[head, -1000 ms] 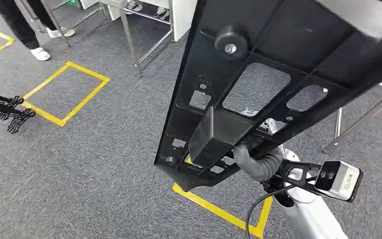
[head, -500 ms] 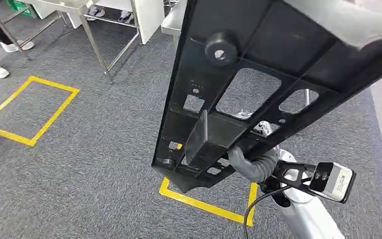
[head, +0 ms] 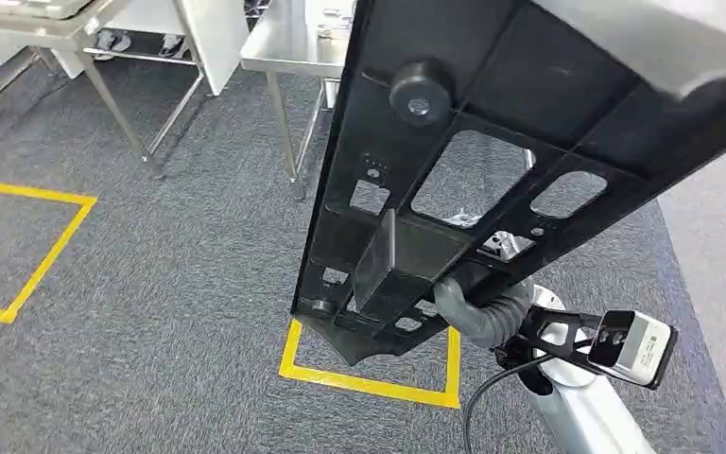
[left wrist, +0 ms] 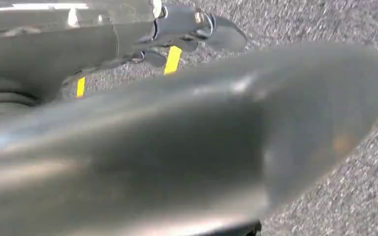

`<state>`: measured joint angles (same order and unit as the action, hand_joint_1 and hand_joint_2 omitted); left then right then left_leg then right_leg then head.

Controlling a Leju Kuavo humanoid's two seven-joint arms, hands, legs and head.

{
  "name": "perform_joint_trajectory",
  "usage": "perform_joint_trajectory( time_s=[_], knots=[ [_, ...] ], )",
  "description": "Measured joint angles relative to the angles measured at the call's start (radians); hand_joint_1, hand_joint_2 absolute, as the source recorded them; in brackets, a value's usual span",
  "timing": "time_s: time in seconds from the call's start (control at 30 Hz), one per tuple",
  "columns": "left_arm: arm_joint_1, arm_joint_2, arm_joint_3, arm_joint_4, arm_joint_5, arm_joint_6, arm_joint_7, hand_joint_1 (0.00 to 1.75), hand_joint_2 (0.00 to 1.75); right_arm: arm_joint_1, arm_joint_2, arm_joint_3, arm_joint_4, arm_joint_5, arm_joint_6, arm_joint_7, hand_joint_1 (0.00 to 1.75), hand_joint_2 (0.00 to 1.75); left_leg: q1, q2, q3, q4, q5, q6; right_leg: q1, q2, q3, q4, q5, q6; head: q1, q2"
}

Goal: Take the parts from the cabinet and place them on the table.

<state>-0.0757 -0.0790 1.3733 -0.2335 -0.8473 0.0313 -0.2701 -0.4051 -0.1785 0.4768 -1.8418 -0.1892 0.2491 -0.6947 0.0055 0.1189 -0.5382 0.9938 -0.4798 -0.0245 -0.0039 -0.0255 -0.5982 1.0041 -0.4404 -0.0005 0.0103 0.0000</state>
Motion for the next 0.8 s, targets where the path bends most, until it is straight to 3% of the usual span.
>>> perform_joint_trajectory(
  time_s=[0.03, 0.07, 0.1, 0.17, 0.2, 0.23, 0.27, 0.33, 0.37, 0.5, 0.53, 0.57, 0.6, 0.67, 0.7, 0.73, 0.77, 0.8],
  knots=[
    [-0.002, 0.002, 0.0, 0.0, 0.0, -0.002, -0.001, 0.0, 0.0, 0.001, 0.0, 0.0, 0.0, 0.0, 0.0, 0.0, 1.75, 1.75, 0.007, -0.029, -0.003, 0.011, -0.012, -0.009, -0.007, 0.009, 0.004, -0.004, 0.004, -0.006, -0.001, 0.0],
    [-0.001, 0.002, 0.0, 0.0, 0.0, -0.003, -0.003, 0.0, 0.0, -0.002, 0.001, 0.0, 0.0, -0.002, -0.001, 0.0, 1.75, 1.75, 0.007, -0.07, -0.017, 0.048, -0.041, -0.011, -0.008, 0.016, 0.004, -0.004, 0.004, -0.011, -0.004, 0.0],
    [0.001, 0.002, 0.0, 0.0, 0.0, -0.007, -0.003, 0.0, 0.0, -0.002, 0.003, 0.001, 0.0, -0.002, -0.001, 0.0, 1.75, 1.75, 0.008, -0.092, -0.048, 0.117, -0.082, -0.013, -0.008, 0.024, 0.003, -0.004, 0.006, -0.015, -0.009, 0.0],
    [0.005, 0.002, 0.0, 0.001, -0.001, -0.01, -0.003, 0.0, 0.0, 0.0, 0.003, 0.003, 0.0, -0.003, -0.001, 0.0, 1.75, 1.75, 0.008, -0.109, -0.126, 0.284, -0.152, -0.016, -0.005, 0.047, 0.002, -0.003, 0.006, -0.017, -0.009, 0.0],
    [0.008, 0.002, 0.0, 0.001, -0.001, -0.012, -0.003, 0.0, 0.0, 0.003, 0.003, 0.003, 0.002, -0.003, -0.001, 0.0, 1.75, 1.75, 0.008, -0.11, -0.152, 0.334, -0.157, -0.015, -0.004, 0.06, 0.002, -0.003, 0.006, -0.017, -0.01, 0.0],
    [0.01, 0.003, 0.0, 0.001, -0.001, -0.014, -0.002, 0.0, 0.0, 0.004, 0.003, 0.004, 0.002, -0.003, -0.002, 0.0, 1.75, 1.75, 0.008, -0.11, -0.151, 0.322, -0.135, -0.012, -0.002, 0.063, 0.003, -0.002, 0.006, -0.018, -0.009, 0.0],
    [0.009, 0.003, 0.0, 0.001, -0.001, -0.018, -0.002, 0.0, 0.0, 0.005, 0.003, 0.004, 0.002, -0.003, -0.004, 0.0, 1.75, 1.75, 0.007, -0.11, -0.129, 0.267, -0.094, -0.008, -0.002, 0.073, 0.005, -0.002, 0.005, -0.018, -0.01, 0.0],
    [0.006, 0.005, 0.0, 0.001, -0.001, -0.026, -0.002, 0.0, 0.0, 0.004, 0.004, 0.005, 0.002, 0.0, -0.008, 0.0, 1.75, 1.75, 0.007, -0.117, -0.049, 0.083, 0.004, 0.002, -0.002, 0.086, 0.009, 0.0, 0.003, -0.015, -0.011, 0.0],
    [0.005, 0.006, 0.0, 0.001, -0.001, -0.029, -0.003, 0.0, 0.0, 0.004, 0.006, 0.005, 0.002, 0.003, -0.009, 0.0, 1.75, 1.75, 0.006, -0.135, -0.026, 0.023, 0.011, 0.01, 0.0, 0.089, 0.008, 0.001, 0.002, -0.012, -0.01, 0.0],
    [0.002, 0.009, 0.0, 0.001, -0.002, -0.045, -0.005, 0.0, 0.0, 0.003, 0.006, 0.005, 0.007, 0.011, -0.006, 0.007, 1.75, 1.75, -0.001, -0.134, -0.024, 0.01, 0.013, 0.025, -0.001, 0.096, 0.001, 0.0, 0.006, 0.012, -0.009, 0.0],
    [0.001, 0.009, -0.001, 0.002, -0.003, -0.05, -0.006, 0.0, 0.0, 0.001, 0.006, 0.005, 0.008, 0.014, -0.005, 0.012, 1.75, 1.75, 0.011, -0.128, -0.02, -0.003, 0.023, 0.035, -0.001, 0.093, -0.001, 0.006, 0.001, 0.017, -0.01, 0.0],
    [-0.001, 0.009, -0.001, 0.002, -0.003, -0.051, -0.006, 0.0, 0.0, -0.003, 0.006, 0.005, 0.009, 0.015, -0.005, 0.015, 1.75, 1.75, 0.008, -0.125, -0.019, -0.007, 0.024, 0.04, 0.001, 0.066, -0.011, 0.032, -0.021, 0.021, -0.008, 0.0],
    [0.0, 0.01, -0.001, 0.002, -0.003, -0.054, -0.009, 0.0, 0.0, -0.01, 0.006, 0.006, 0.012, 0.018, -0.004, 0.018, 1.75, 1.75, 0.008, -0.122, -0.021, -0.007, 0.026, 0.044, -0.001, 0.05, -0.043, 0.097, -0.062, 0.024, 0.0, 0.0],
    [0.002, 0.01, -0.001, 0.002, -0.003, -0.054, -0.01, 0.0, 0.0, -0.015, 0.006, 0.008, 0.019, 0.018, -0.004, 0.023, 1.75, 1.75, 0.007, -0.115, -0.023, -0.007, 0.025, 0.046, -0.006, 0.038, -0.122, 0.264, -0.134, 0.032, 0.0, 0.0],
    [0.003, 0.01, -0.001, 0.002, -0.003, -0.054, -0.011, 0.0, 0.0, -0.014, 0.006, 0.009, 0.023, 0.018, -0.004, 0.024, 1.75, 1.75, 0.007, -0.112, -0.023, -0.006, 0.024, 0.046, -0.009, 0.037, -0.149, 0.32, -0.147, 0.034, 0.0, 0.0],
    [0.003, 0.01, -0.001, 0.002, -0.003, -0.054, -0.011, 0.0, 0.0, -0.015, 0.006, 0.009, 0.027, 0.018, -0.005, 0.029, 1.75, 1.75, 0.007, -0.11, -0.023, -0.006, 0.023, 0.045, -0.011, 0.036, -0.153, 0.324, -0.134, 0.036, 0.0, 0.0],
    [0.003, 0.01, -0.001, 0.002, -0.003, -0.054, -0.011, 0.0, 0.0, -0.017, 0.006, 0.009, 0.031, 0.017, -0.005, 0.032, 1.75, 1.75, 0.007, -0.108, -0.021, -0.005, 0.022, 0.043, -0.013, 0.034, -0.131, 0.28, -0.101, 0.036, 0.0, 0.0],
    [0.002, 0.01, -0.001, 0.002, -0.003, -0.054, -0.011, 0.0, 0.0, -0.022, 0.006, 0.01, 0.033, 0.015, -0.006, 0.034, 1.75, 1.75, 0.007, -0.107, -0.019, -0.004, 0.02, 0.04, -0.015, 0.03, -0.088, 0.195, -0.057, 0.035, 0.0, 0.0]
  ],
)
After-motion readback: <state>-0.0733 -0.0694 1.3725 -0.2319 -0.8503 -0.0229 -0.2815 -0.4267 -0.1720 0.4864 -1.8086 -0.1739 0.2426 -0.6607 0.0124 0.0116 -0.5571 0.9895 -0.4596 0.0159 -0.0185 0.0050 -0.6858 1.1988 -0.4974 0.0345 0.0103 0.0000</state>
